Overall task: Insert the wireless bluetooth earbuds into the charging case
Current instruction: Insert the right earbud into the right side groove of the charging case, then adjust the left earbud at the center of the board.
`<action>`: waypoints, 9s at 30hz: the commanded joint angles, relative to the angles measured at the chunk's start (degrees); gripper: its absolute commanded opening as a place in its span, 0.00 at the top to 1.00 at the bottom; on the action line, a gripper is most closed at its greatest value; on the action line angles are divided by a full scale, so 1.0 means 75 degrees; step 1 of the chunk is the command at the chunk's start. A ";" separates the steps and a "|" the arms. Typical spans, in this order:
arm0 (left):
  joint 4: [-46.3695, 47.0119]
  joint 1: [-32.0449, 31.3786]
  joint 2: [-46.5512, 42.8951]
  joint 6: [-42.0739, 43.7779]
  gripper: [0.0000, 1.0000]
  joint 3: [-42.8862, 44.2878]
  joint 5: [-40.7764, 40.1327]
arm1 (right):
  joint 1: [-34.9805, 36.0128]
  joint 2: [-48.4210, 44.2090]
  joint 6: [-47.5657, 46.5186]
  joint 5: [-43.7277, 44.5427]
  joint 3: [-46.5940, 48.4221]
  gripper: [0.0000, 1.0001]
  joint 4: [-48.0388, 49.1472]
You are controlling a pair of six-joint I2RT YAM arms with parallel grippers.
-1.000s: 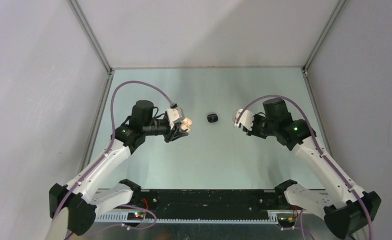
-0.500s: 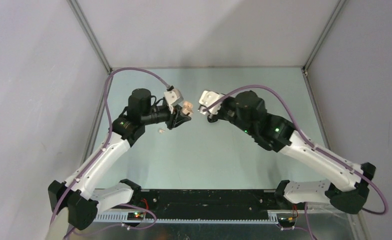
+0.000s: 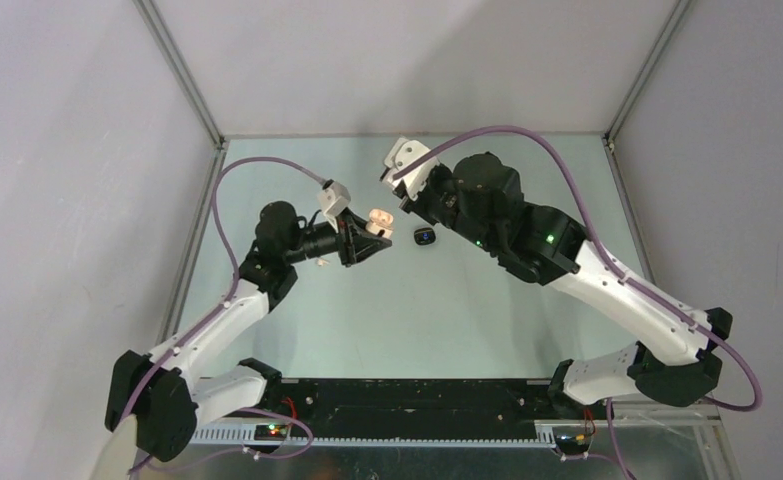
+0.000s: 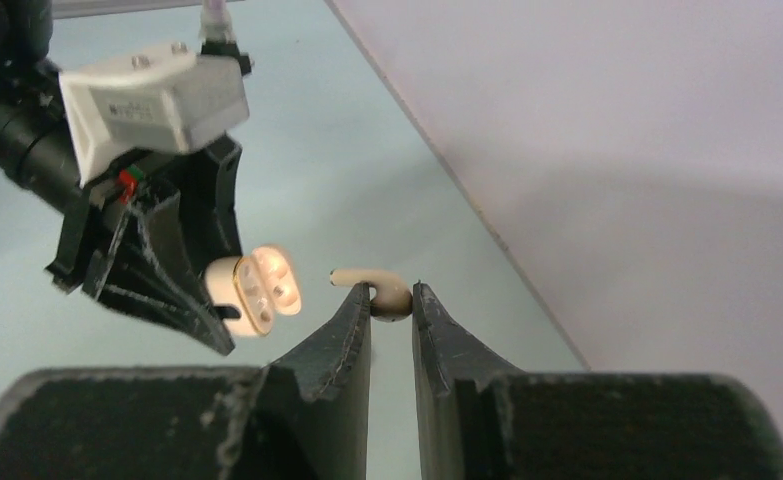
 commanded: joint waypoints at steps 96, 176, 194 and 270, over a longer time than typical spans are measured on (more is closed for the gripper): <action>0.6780 0.0503 -0.1038 -0.0764 0.92 -0.2450 -0.0019 | 0.2169 0.1940 -0.1090 0.2627 0.1059 1.00 -0.0052; 0.6803 0.2871 -0.1673 -0.1530 0.89 -0.2016 0.1610 | -0.2574 0.7490 0.2042 -0.6174 0.4881 0.01 -0.0966; 0.6777 0.3094 -0.1378 -0.1541 0.89 -0.2050 0.1645 | -0.2049 0.9930 0.5452 -0.7318 0.5587 0.11 0.0798; 0.6919 0.3103 -0.1220 -0.1708 0.87 -0.2060 0.1421 | -0.1560 1.0332 0.6584 -0.7780 0.5320 0.32 0.0758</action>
